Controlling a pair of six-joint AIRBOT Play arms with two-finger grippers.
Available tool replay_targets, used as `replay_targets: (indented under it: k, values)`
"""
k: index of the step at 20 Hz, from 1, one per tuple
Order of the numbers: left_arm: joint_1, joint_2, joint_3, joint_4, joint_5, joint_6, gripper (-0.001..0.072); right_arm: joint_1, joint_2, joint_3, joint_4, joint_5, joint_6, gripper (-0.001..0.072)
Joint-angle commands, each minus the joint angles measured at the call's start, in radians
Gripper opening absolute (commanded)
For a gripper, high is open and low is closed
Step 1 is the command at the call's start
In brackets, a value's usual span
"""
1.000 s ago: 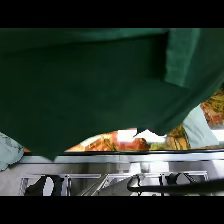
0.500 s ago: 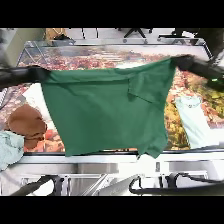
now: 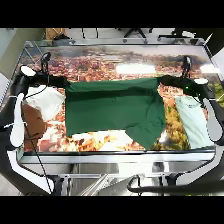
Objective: Fold the shirts.
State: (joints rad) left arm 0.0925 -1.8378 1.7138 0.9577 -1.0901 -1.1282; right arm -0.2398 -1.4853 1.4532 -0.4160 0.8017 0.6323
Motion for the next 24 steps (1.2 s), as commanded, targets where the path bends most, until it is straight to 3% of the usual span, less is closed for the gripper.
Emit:
replay_targets:
  k: [1,14,15,16,17,18,21,24]
  values:
    - [-0.006,-0.066,0.026,0.066,-0.054,-0.007,0.0015,0.003,-0.037,0.005,-0.226,-0.007,0.107,0.0014]
    - [-0.009,-0.140,0.027,0.174,-0.072,-0.091,0.0021,0.006,-0.109,0.006,-0.243,0.011,0.117,0.0014]
    - [-0.009,-0.141,0.034,0.175,-0.084,-0.102,0.0079,0.006,-0.107,0.006,-0.243,0.013,0.117,0.0015]
    - [-0.009,-0.141,0.048,0.175,-0.101,-0.104,0.0408,0.005,-0.101,0.006,-0.243,0.019,0.117,0.0025]
    - [-0.009,-0.141,0.072,0.175,-0.133,-0.117,0.0616,0.005,-0.085,0.008,-0.243,0.031,0.117,0.0167]
    - [-0.008,-0.141,0.105,0.175,-0.177,-0.134,0.0601,0.002,-0.061,0.008,-0.245,0.041,0.116,0.0288]
    - [0.011,-0.135,0.242,0.176,-0.351,-0.212,0.0601,-0.005,0.060,0.008,-0.361,0.061,0.127,0.0302]
    - [0.039,-0.086,0.270,0.175,-0.491,-0.266,0.0601,-0.047,0.193,0.006,-0.557,0.174,0.354,0.0298]
